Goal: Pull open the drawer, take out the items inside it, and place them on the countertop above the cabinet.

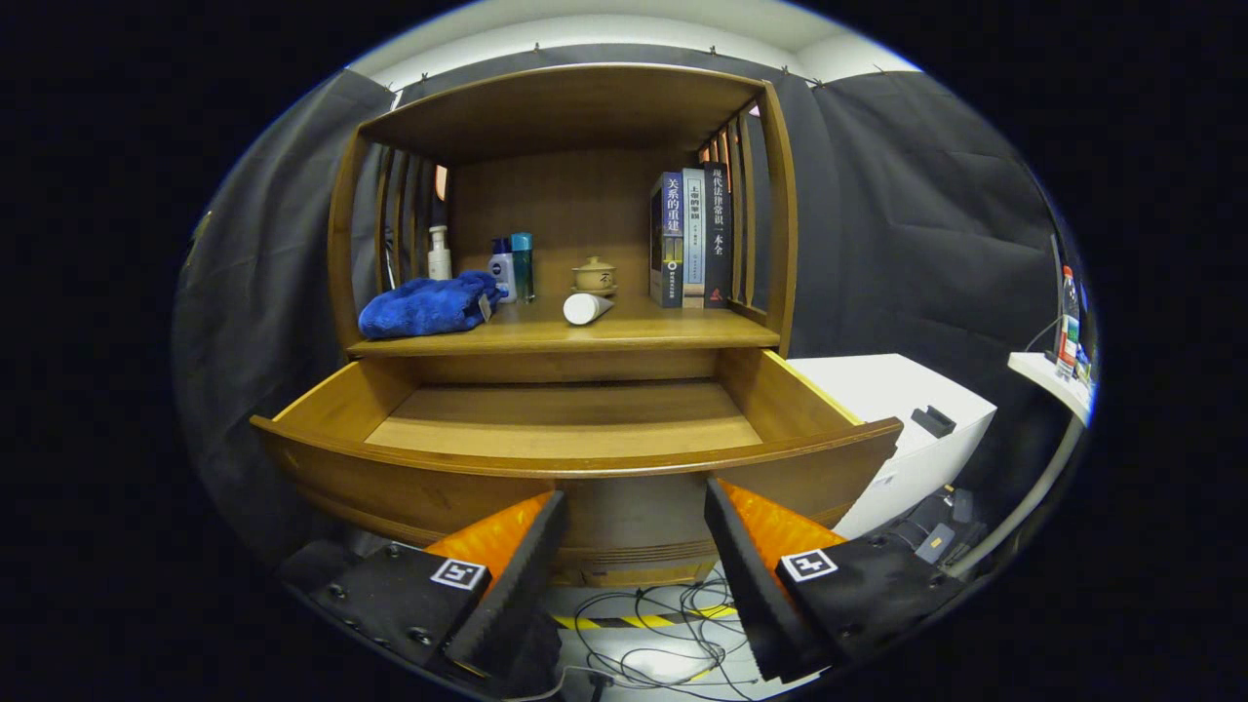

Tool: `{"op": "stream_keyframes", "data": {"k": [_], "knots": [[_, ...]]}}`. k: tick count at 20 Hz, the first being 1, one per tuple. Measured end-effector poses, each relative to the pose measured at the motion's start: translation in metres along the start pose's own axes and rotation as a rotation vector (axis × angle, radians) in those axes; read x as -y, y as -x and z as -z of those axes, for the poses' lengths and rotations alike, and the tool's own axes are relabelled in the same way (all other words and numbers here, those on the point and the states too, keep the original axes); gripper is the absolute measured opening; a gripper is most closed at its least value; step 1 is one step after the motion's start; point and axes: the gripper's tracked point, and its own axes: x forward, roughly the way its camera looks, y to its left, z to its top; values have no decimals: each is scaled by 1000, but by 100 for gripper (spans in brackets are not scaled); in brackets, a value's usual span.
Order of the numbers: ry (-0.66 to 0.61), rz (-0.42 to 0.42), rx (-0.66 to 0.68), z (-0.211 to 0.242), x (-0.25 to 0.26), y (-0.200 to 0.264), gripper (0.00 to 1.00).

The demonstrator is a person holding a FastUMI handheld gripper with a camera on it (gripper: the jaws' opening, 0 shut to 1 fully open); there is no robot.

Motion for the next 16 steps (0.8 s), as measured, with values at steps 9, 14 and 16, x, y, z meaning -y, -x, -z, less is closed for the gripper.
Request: {"op": "stream_keyframes", "data": {"k": [9,14,16], "knots": [[-47,-1,8,-17,-5,-39,93],[-61,-5,8,-26,-7,-63,94],[-83,-3,8,-29,-7,-73,94]]}}
